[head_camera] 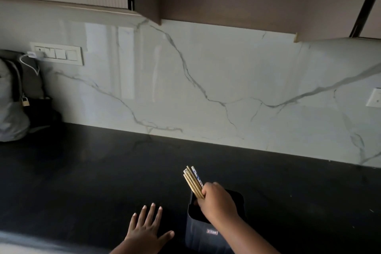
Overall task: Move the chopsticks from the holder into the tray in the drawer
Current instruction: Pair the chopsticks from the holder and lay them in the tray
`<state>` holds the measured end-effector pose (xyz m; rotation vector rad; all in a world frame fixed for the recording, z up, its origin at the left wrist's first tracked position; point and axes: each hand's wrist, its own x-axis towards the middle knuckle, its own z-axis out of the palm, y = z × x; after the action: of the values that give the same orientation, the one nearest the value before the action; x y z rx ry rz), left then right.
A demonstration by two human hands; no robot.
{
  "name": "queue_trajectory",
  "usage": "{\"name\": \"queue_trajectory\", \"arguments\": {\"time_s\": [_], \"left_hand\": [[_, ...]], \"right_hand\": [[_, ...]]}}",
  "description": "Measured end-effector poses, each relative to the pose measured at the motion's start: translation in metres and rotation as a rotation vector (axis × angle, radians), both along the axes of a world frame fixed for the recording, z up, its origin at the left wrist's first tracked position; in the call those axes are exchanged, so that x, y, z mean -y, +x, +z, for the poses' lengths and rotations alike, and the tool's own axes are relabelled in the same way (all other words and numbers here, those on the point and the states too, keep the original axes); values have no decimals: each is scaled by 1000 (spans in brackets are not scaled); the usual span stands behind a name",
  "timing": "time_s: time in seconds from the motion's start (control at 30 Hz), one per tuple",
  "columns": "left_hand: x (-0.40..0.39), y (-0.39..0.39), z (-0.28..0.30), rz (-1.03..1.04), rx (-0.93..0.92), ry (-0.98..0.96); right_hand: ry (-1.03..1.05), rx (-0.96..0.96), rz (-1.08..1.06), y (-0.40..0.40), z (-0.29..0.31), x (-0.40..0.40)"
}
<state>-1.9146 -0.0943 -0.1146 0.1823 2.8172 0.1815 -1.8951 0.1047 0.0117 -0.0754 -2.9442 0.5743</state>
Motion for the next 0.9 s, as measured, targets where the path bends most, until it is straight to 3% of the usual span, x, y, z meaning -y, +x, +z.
{"name": "queue_trajectory", "arguments": {"time_s": [0.27, 0.9], "left_hand": [[0, -1, 3, 1, 18, 7], [1, -1, -5, 0, -13, 10]], "right_hand": [[-211, 94, -31, -10, 2, -12], [-139, 87, 46, -7, -2, -18]]}}
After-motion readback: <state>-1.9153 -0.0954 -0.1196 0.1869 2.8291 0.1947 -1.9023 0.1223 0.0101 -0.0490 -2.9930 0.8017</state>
